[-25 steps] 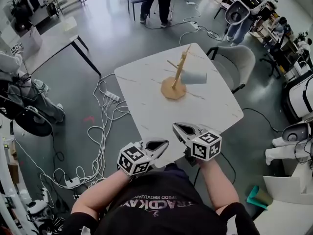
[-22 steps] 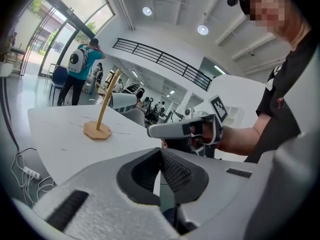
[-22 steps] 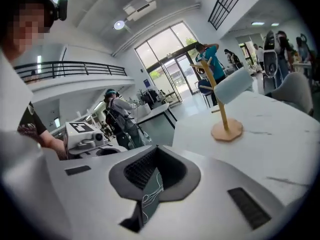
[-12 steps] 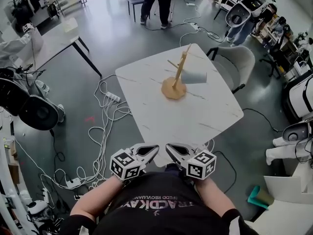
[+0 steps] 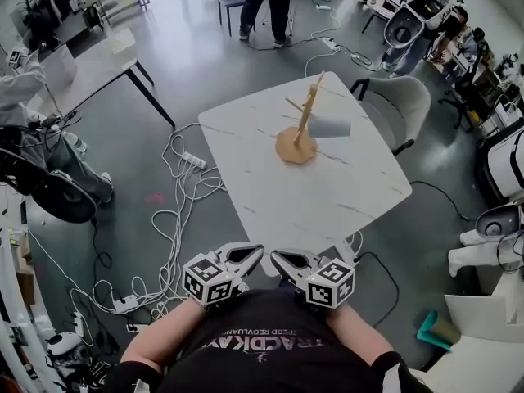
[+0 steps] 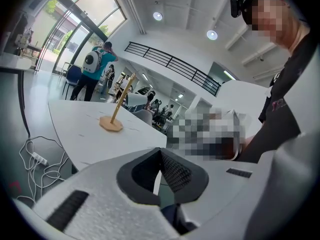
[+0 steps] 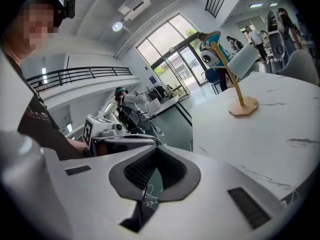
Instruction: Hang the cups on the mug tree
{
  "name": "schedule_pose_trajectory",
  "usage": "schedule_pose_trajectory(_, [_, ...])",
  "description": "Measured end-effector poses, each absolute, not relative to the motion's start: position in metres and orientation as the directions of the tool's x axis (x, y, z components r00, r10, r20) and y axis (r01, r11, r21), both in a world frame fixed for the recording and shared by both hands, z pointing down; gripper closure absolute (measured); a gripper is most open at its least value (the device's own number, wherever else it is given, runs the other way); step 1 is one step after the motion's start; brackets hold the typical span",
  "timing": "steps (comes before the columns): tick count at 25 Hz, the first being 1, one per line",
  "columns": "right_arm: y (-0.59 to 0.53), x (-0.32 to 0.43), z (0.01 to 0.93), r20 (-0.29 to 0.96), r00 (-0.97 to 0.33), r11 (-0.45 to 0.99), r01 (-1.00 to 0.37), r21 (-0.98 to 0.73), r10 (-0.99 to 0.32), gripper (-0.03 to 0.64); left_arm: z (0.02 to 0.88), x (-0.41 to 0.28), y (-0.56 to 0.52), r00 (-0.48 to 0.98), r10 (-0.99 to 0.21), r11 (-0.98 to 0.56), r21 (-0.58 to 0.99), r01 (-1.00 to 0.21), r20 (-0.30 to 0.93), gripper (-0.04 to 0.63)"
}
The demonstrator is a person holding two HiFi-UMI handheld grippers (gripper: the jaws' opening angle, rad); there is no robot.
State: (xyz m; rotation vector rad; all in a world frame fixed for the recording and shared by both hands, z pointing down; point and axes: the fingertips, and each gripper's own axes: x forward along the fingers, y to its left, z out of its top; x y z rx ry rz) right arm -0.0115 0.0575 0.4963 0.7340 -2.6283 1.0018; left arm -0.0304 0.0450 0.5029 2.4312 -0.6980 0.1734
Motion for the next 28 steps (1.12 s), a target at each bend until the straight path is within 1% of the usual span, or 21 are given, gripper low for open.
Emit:
schedule_pose_trajectory(10, [0.074,-0.022,0.504,0.395,-0.849,0.636,-0.526,-0.565,-0.351,0.607,0.509,-0.042,0.058,0.847,-0.454,-0.666,0.525,-0.529,0.277,0.601])
schedule_pose_trajectory(28, [0.080,-0.021,0.504,0.400,-0.843,0.634,-0.536,-0.557,-0.361,0.607,0.505,-0.038,0.061,0.853,-0.448,-0.676,0.523,-0.519,0.268,0.601])
